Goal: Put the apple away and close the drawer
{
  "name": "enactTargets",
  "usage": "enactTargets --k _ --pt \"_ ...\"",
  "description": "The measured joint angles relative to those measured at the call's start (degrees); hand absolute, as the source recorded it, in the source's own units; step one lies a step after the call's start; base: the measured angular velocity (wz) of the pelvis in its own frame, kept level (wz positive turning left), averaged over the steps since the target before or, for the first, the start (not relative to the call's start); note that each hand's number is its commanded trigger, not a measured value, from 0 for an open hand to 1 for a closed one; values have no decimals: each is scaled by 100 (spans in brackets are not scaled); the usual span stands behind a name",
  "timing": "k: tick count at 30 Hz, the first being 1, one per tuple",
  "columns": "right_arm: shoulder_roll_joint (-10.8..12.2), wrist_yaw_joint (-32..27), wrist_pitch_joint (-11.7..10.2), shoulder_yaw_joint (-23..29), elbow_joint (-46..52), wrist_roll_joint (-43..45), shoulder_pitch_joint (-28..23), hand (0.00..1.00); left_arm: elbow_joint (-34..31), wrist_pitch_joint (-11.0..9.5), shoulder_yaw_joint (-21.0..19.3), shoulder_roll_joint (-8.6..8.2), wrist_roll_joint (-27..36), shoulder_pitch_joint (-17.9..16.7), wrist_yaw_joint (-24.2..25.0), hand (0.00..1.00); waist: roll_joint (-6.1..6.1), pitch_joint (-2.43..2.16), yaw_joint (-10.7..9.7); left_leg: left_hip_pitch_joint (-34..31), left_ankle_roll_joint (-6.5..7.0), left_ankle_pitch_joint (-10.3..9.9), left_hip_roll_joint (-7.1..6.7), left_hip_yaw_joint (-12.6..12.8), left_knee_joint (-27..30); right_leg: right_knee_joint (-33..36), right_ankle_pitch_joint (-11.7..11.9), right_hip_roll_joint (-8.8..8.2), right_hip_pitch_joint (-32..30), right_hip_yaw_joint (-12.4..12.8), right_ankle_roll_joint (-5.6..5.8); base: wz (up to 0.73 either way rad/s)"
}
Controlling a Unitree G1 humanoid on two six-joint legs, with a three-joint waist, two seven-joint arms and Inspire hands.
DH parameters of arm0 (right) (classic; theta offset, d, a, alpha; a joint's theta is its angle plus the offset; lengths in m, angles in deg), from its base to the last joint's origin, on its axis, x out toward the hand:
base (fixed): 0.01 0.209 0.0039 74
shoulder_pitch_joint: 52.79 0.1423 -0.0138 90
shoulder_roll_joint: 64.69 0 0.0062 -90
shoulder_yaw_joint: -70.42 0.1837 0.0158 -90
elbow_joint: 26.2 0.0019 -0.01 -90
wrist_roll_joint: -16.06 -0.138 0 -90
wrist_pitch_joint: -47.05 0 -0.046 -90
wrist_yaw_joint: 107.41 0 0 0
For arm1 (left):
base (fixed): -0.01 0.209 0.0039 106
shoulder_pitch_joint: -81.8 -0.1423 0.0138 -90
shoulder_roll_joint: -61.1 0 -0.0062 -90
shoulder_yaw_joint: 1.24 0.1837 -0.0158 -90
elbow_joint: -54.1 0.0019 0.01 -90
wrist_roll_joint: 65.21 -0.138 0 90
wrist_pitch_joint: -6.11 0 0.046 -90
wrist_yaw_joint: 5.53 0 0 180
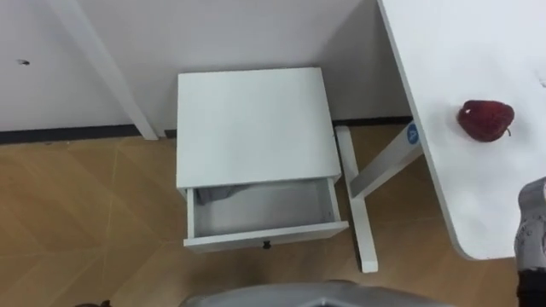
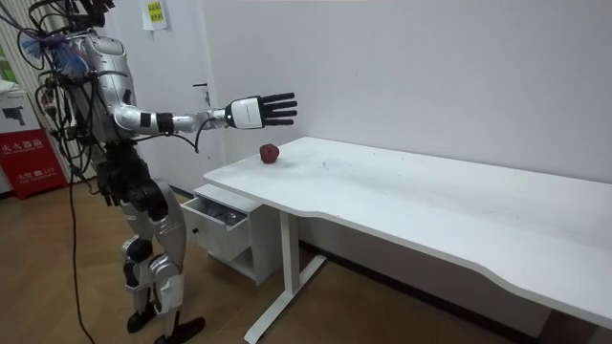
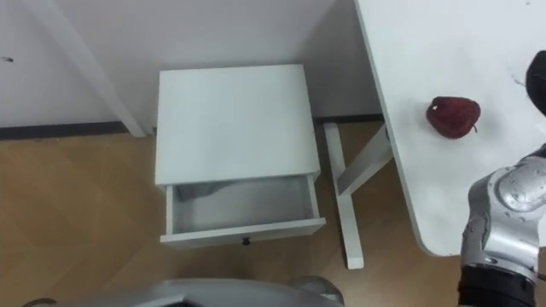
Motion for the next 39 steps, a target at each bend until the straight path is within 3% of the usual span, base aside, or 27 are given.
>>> enactTargets --k 14,30,39 --pt "-25 1163 73 -200 -901 428 -10 0 -91 -17 -11 19 -22 -33 292 0 42 -12 60 -9 -2 -1 15 -17 12 6 0 3 39 -46 0 0" --pt "-25 1669 125 -524 -988 476 -10 0 -90 -9 -3 32 -23 -98 250 0 10 -10 66 85 -2 -1 14 -110 8 -7 0 1 180 -159 0 2" --pt "-24 2046 119 -1004 -1013 1626 -179 0 -94 18 66 28 -27 -147 250 0 40 -32 101 74 -3 -2 17 -132 22 -20 0 -1 187 -189 0 0"
